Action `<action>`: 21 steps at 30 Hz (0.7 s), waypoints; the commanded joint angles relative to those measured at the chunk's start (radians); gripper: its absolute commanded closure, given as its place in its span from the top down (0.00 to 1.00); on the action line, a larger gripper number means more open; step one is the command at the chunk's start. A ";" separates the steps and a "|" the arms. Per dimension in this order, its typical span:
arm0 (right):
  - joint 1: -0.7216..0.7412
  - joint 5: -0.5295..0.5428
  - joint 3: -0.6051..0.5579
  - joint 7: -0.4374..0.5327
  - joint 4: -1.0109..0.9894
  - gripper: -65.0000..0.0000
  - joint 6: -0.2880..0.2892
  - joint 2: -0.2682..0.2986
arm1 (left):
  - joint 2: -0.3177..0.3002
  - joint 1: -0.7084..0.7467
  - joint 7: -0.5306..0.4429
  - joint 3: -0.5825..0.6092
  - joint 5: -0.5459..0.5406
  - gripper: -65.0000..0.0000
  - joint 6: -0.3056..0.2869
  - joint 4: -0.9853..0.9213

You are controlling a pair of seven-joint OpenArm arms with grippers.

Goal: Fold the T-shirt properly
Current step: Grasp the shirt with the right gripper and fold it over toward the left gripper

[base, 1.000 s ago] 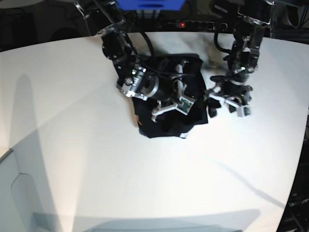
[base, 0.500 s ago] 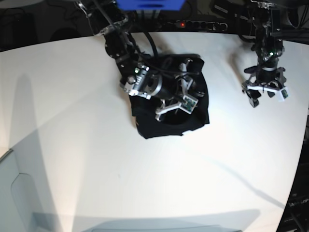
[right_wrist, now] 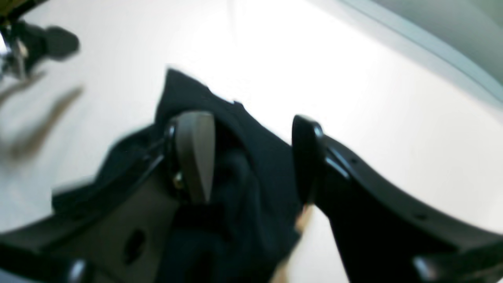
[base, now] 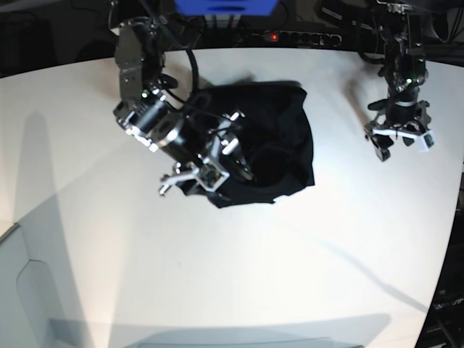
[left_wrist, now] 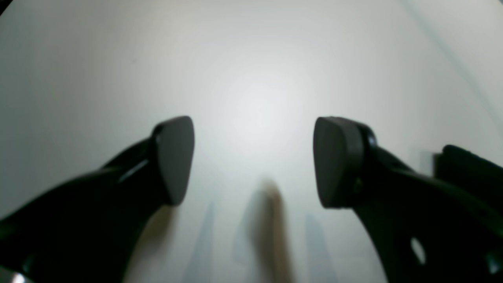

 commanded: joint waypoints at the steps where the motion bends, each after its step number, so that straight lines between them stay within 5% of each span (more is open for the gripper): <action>1: -0.001 0.021 -0.002 0.031 0.016 0.52 0.006 0.002 | -0.014 -0.009 -0.025 -0.008 0.003 0.71 -0.005 0.020; 16: 0.019 0.021 -0.002 0.036 -0.152 0.51 0.006 0.011 | -0.014 -0.007 -0.025 -0.010 0.003 0.71 -0.005 0.020; 19: 0.016 0.021 -0.025 0.036 -0.142 0.38 0.006 0.014 | -0.014 -0.004 -0.028 -0.012 0.003 0.71 -0.005 0.020; 21: 0.005 0.021 -0.057 0.036 -0.118 0.17 0.006 0.016 | -0.014 -0.004 -0.028 -0.012 0.003 0.71 -0.005 0.020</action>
